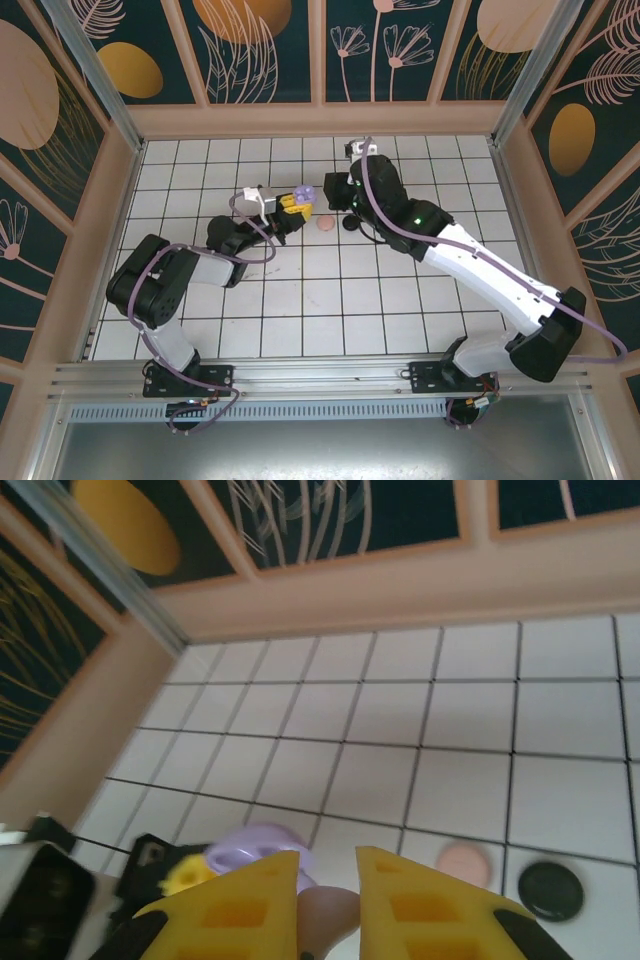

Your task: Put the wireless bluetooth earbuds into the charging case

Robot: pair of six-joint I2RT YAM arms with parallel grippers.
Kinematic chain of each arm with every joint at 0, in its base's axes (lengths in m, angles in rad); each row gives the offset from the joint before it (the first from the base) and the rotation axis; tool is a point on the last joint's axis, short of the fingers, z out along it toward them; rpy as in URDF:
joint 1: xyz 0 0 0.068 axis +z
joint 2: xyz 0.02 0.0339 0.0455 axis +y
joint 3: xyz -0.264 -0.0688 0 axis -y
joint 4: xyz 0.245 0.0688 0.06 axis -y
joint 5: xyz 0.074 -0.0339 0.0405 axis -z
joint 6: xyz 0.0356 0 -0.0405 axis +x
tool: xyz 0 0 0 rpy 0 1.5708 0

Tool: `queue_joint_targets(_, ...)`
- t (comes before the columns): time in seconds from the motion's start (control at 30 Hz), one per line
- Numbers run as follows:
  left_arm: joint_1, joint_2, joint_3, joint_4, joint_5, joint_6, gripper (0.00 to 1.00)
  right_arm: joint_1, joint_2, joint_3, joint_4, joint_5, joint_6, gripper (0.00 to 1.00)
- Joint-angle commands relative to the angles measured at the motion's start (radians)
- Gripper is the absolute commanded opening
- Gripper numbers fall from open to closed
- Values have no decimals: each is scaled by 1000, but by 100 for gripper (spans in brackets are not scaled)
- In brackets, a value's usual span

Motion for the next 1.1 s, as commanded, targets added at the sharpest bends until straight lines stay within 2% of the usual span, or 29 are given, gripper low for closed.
queue_joint_targets(0.0, -25, -22, 49, -38, 44, 87, 0, -5, -41, -15, 89, -62, -67, 18)
queue_joint_targets(0.27, -65, -96, 78, -198, 23, 249, 0, 4, -44, -33, 97, -86, -64, 18)
queue_joint_targets(1.07, -70, -132, 90, -210, 34, 255, 0, 22, 15, -69, 114, -27, -49, 18)
